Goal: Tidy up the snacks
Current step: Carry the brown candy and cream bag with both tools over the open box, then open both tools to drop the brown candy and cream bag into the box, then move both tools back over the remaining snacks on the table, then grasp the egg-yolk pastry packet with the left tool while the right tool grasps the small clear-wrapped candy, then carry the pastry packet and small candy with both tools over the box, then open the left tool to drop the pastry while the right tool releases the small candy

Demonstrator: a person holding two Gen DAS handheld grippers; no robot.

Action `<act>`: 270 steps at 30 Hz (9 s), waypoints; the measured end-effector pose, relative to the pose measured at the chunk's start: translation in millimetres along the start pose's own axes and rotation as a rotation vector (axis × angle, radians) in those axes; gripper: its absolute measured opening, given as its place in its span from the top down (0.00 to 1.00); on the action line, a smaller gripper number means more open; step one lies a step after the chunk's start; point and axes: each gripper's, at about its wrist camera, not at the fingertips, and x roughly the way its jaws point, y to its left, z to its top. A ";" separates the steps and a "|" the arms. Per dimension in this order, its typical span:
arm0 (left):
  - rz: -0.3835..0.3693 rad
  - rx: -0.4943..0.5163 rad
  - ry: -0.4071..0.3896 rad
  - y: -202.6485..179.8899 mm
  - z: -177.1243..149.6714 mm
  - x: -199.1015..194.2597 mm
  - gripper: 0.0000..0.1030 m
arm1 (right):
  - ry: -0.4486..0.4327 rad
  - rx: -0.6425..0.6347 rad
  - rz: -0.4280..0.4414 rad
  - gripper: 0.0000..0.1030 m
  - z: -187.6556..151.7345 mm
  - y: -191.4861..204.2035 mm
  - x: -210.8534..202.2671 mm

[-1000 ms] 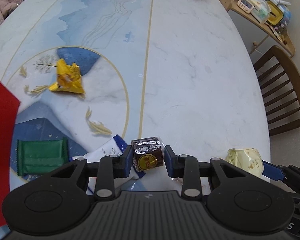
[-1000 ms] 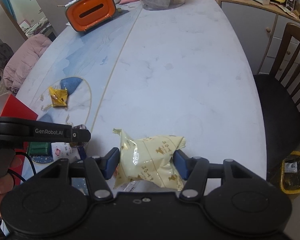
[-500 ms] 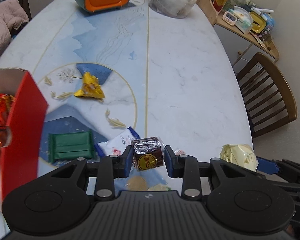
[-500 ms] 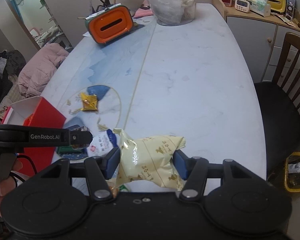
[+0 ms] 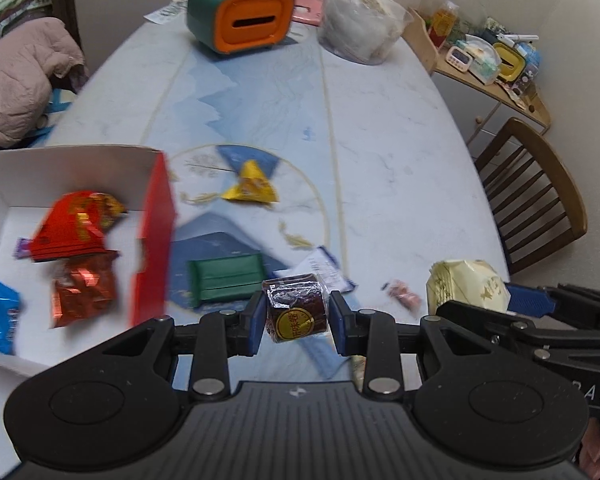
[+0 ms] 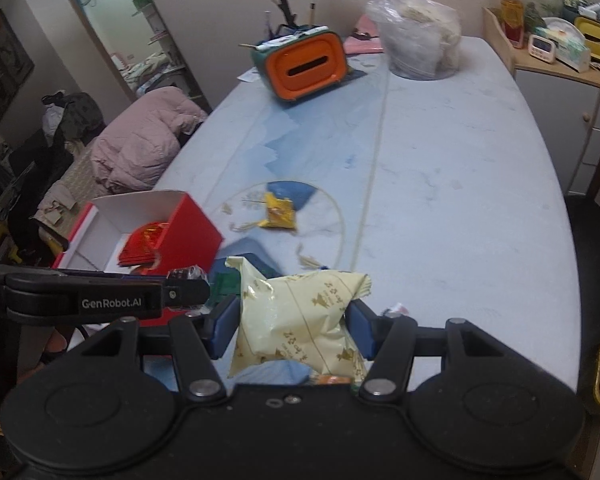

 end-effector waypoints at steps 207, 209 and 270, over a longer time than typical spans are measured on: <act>-0.122 -0.006 0.107 -41.1 -84.5 97.8 0.65 | 0.021 -0.221 -0.037 0.84 -72.2 -73.3 75.2; -0.127 -0.007 0.089 -35.6 -83.8 88.2 0.65 | 0.010 -0.216 -0.032 0.84 -71.9 -66.4 67.8; 0.125 -0.136 -0.084 270.8 -42.2 -24.1 0.65 | -0.028 -0.399 0.061 0.84 -22.3 235.2 153.2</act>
